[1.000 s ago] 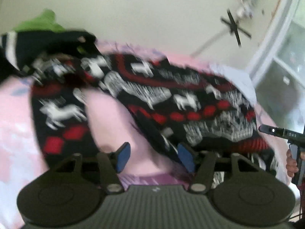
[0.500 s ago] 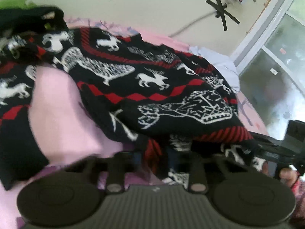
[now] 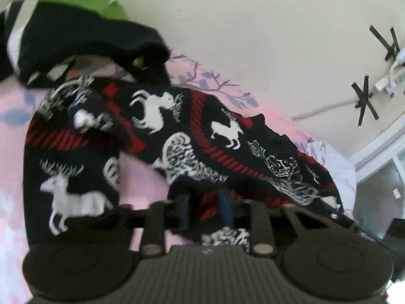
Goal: Fold small clothes
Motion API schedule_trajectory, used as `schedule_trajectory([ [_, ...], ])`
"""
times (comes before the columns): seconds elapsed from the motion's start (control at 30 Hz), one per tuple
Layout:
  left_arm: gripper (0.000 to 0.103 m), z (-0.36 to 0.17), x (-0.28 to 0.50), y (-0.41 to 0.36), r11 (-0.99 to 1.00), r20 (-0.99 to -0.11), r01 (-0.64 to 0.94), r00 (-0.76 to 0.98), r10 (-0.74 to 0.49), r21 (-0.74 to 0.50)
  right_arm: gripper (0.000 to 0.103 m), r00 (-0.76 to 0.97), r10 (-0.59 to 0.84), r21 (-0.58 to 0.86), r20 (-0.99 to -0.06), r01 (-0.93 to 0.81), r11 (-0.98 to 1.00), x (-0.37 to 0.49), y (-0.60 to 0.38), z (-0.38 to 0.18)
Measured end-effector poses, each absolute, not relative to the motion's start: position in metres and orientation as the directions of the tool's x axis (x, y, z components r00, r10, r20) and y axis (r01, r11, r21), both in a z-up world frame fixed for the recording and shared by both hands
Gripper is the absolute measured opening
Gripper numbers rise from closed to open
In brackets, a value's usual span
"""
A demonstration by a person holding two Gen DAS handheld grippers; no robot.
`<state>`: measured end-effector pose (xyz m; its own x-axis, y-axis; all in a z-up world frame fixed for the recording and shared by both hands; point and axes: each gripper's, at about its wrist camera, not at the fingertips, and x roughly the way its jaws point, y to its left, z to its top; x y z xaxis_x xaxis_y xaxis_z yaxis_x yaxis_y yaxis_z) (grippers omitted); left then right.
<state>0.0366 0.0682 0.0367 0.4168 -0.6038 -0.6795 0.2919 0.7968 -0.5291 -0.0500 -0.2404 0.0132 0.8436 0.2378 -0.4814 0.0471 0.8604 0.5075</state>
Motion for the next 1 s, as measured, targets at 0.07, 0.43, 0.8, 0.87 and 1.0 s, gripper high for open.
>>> schedule_trajectory([
  [0.07,0.056,0.036,0.020,0.077,0.777,-0.656,0.351,0.415,-0.630,-0.523,0.053,0.862,0.267,0.553,-0.431,0.018,0.833,-0.063,-0.247,0.011],
  [0.43,0.064,0.014,-0.026,0.040,0.731,-0.683,0.533,0.340,-0.647,-0.427,0.061,0.882,0.193,0.574,-0.431,0.103,0.812,-0.169,-0.273,-0.003],
  [0.8,0.011,0.017,-0.018,0.044,0.701,-0.662,0.515,0.300,-0.686,-0.493,0.009,0.829,0.273,0.520,-0.489,0.026,0.854,-0.167,-0.202,-0.020],
  [0.87,0.011,0.035,-0.028,0.060,0.686,-0.638,0.532,0.313,-0.704,-0.497,0.009,0.853,0.258,0.523,-0.454,0.021,0.852,-0.177,-0.207,-0.008],
  [1.0,0.011,0.077,-0.061,0.103,0.683,-0.609,0.588,0.368,-0.703,-0.433,0.008,0.913,0.213,0.534,-0.347,0.006,0.846,-0.224,-0.236,0.039],
])
